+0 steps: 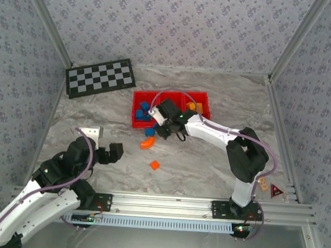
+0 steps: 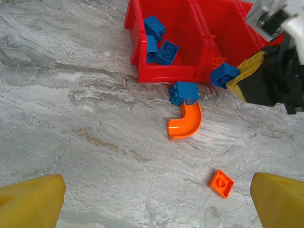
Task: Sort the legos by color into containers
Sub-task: Pick up the lego from the center of the table, then place the lego in the container.
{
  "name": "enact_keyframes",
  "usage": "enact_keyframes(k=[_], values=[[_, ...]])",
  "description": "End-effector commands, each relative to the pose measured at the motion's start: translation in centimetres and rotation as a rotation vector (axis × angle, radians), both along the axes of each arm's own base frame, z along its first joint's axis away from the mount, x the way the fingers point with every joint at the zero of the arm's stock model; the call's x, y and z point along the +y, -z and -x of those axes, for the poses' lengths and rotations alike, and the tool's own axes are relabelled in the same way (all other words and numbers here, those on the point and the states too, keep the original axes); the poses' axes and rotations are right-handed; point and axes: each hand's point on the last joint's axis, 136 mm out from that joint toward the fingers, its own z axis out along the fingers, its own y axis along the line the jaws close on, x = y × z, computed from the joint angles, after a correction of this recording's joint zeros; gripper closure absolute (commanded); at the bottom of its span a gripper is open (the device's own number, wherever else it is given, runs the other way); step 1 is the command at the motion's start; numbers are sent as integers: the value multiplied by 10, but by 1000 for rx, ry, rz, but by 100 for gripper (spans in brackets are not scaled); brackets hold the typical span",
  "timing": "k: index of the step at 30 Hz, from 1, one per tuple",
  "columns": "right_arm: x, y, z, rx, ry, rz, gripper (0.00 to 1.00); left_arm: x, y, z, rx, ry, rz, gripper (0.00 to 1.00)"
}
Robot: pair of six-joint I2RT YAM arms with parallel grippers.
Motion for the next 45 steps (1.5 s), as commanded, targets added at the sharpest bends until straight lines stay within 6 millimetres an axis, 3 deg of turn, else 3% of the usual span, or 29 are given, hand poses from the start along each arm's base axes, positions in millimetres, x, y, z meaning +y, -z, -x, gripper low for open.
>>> enact_keyframes(k=[1,5,10,15,21,30,40,45], values=[[10,-36,-8,-15,28,-101,89,1,-2,-2,-8,-11,-4,0],[22,-59,-28,-47,65,-130,87,1,-1,-1,-6,-10,-6,0],[41,-63,-54,-59,99,-126,87,1,-2,-1,-9,-8,-3,0],[60,-51,-75,-42,106,-96,87,1,-3,-1,-12,-5,1,0],[67,-28,-90,-37,90,-22,86,0,-3,-1,-15,-2,4,0],[67,-6,-96,-54,84,62,79,0,-3,-1,-15,0,1,0],[64,-12,-95,-95,76,104,56,0,-2,-1,-10,-4,-1,0],[63,-15,-92,-83,78,93,54,1,0,-1,-4,-9,-8,0]])
